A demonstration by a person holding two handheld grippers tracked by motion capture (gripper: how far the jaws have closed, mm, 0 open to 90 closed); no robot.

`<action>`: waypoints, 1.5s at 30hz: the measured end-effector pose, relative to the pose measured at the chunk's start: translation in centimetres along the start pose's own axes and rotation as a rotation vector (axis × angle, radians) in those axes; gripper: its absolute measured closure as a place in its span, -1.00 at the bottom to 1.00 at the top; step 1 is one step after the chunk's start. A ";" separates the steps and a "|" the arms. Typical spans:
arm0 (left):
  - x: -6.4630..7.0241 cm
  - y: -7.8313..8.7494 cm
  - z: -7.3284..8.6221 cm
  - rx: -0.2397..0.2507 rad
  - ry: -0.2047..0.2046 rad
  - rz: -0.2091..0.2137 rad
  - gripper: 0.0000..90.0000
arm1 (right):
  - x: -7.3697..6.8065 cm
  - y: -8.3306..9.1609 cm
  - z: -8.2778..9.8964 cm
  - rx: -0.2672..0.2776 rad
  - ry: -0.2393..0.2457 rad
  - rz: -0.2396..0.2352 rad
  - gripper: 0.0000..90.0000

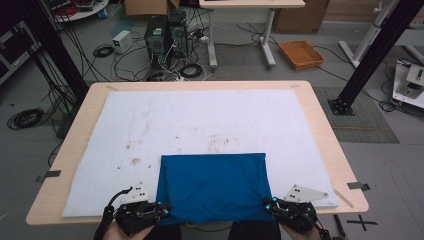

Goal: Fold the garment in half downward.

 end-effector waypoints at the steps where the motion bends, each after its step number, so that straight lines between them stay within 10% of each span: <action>1: 0.0 0.0 0.1 -0.002 0.001 0.001 0.84 | -0.1 0.0 0.2 -0.002 0.003 0.002 0.93; 17: 0.0 -0.5 0.7 -0.046 -0.022 -0.038 0.49 | 0.3 0.1 0.7 -0.010 0.002 0.030 0.68; 34: -11.4 -2.1 -5.0 0.094 0.040 -0.303 0.13 | 8.6 -4.4 -8.5 0.114 -0.158 0.161 0.25; 45: -15.8 -5.1 -4.3 0.034 0.190 -0.298 0.09 | 10.9 -7.6 -8.9 0.079 -0.235 0.173 0.21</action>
Point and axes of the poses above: each handheld gripper's, and its own axes: y roughly backward along the jaws, z roughly out of its underside, x roughly to its right, the point moved 8 cm from there along -y, roughly forward along the jaws, and after that the axes turned 10 degrees about -y, right-handed, at the moved point
